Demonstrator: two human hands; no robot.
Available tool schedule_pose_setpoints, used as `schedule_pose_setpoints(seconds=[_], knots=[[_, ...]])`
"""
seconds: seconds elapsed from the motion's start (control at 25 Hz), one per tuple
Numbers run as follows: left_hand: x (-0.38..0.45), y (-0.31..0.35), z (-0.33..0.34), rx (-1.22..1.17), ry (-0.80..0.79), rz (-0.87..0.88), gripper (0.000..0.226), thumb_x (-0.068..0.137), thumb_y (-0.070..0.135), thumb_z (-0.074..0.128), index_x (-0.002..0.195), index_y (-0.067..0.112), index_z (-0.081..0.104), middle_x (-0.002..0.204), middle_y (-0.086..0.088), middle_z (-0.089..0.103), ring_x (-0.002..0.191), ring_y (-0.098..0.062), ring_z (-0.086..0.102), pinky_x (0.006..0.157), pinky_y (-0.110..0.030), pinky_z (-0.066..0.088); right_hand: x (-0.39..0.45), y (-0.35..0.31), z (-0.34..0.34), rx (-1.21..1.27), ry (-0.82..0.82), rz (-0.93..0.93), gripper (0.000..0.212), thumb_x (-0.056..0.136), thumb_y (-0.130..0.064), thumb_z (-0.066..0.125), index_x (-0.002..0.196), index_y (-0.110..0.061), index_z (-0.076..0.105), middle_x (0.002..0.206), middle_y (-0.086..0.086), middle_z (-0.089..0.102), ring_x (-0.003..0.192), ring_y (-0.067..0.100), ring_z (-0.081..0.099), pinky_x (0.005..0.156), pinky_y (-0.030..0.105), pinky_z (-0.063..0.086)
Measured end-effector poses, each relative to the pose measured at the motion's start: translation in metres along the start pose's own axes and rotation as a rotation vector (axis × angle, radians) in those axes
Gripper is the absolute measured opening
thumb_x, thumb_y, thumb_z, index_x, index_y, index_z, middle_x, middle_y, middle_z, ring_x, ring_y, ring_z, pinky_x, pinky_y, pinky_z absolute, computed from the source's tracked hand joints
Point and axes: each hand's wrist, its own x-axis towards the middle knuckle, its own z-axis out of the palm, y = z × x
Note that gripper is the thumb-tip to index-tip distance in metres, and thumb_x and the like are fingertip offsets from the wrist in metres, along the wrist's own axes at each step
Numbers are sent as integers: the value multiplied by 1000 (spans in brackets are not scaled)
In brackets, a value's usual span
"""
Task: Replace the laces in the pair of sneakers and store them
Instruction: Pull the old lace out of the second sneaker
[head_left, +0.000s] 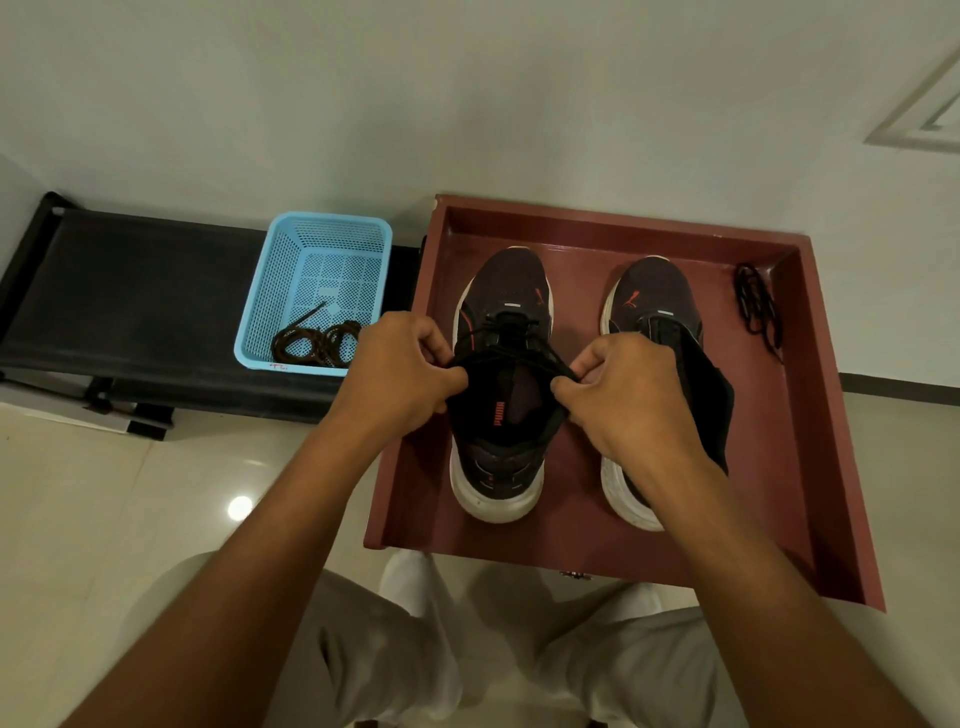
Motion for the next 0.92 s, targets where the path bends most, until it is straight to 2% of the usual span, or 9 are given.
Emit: schedule_pose_setpoints(seconds=[0.12,0.28,0.36,0.44,0.56,0.68,0.8,0.92], knots=[[-2,2,2,-1,-51,19,19,81,11,85,82,9,66,67,-9,72,50,-16,71,47,-21,53,-4,-2,0,11,-1,-16,17,83,-27,85,78,-22,70,66,-4,70,58,10,69,63,35,63],[-2,3,6,7,-67,59,27,77,17,88,79,12,62,66,-9,69,50,-17,68,48,-26,52,-10,-4,-1,35,2,-17,21,80,-34,88,78,-23,71,65,-7,68,57,4,66,55,18,53],[-1,3,8,44,-60,120,30,73,21,90,77,18,60,68,-2,66,52,-7,61,51,-23,47,-14,-4,-2,41,-9,-9,20,80,-35,88,79,-23,72,67,-8,68,58,4,66,52,15,51],[0,4,8,69,-62,184,32,71,23,91,79,23,59,70,2,64,55,-3,56,54,-19,45,-16,-3,-3,72,-28,-2,18,81,-33,88,79,-23,73,68,-7,69,59,5,68,56,17,54],[1,6,9,60,-49,280,33,70,23,91,83,25,61,71,3,61,59,-5,54,57,-24,49,-18,-1,-3,114,-28,-6,15,82,-30,87,80,-23,74,72,-6,71,63,7,70,64,25,59],[2,12,17,119,-8,433,33,69,19,91,89,27,66,80,9,54,66,-4,51,63,-23,44,-19,0,-1,125,-22,-14,12,85,-27,85,83,-22,74,75,-7,71,67,6,71,66,23,57],[3,20,30,209,-24,548,31,74,18,89,100,27,75,94,14,47,81,-3,50,74,-21,45,-20,1,0,128,-24,-12,12,89,-23,80,79,-22,73,71,-6,71,66,8,70,64,22,54],[6,21,38,245,-23,590,27,78,19,87,103,25,78,94,13,45,87,-8,52,76,-25,45,-20,2,3,100,-29,3,18,94,-21,75,77,-20,71,67,-2,70,64,11,70,59,20,50]])
